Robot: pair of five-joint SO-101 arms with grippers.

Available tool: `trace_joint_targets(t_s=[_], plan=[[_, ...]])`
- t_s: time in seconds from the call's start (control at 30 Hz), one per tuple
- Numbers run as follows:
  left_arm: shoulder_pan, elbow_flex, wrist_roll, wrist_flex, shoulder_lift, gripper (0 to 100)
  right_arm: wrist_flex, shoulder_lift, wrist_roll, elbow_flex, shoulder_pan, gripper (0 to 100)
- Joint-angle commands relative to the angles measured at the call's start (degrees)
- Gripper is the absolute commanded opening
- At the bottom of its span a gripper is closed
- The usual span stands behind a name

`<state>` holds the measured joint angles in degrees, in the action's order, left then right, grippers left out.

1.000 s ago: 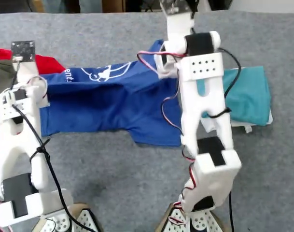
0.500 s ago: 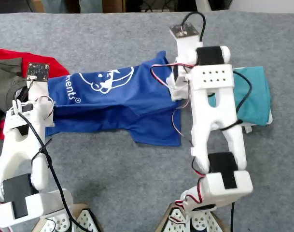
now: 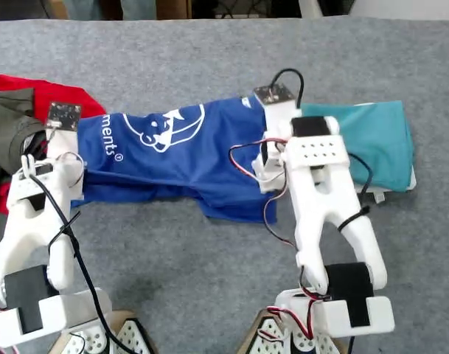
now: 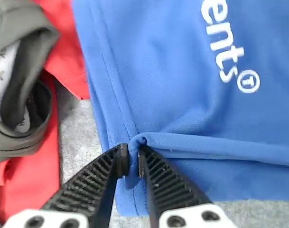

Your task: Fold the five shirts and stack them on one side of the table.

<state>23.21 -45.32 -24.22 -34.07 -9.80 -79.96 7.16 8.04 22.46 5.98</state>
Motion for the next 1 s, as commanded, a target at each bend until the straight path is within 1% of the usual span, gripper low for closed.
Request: trace_joint_targets(t_s=[0.0, 0.2, 0.33, 0.57, 0.9, 0.97], plan=[[-0.1, 0.1, -0.6, 1.0, -1.9, 3, 2.2, 2.4, -0.1, 1.8, 0.4, 1.4], [0.0, 0.1, -0.8, 1.0, -1.9, 3, 1.4, 2.6, 0.1, 2.1, 0.3, 1.4], [0.1, 0.1, -0.9, 1.0, -1.9, 3, -1.4, 2.9, 0.3, 1.7, 0.3, 1.4], [1.9, 0.1, -0.9, 0.5, -2.5, 3, -1.9, 2.9, 0.3, 1.0, -3.4, 1.4], [1.5, -0.1, -0.9, 0.9, -1.9, 3, -4.2, 2.4, 0.4, -0.6, -1.7, 1.4], [1.5, -0.4, -2.0, 0.5, -1.9, 3, -4.2, 2.4, 0.4, -0.4, -1.6, 1.4]])
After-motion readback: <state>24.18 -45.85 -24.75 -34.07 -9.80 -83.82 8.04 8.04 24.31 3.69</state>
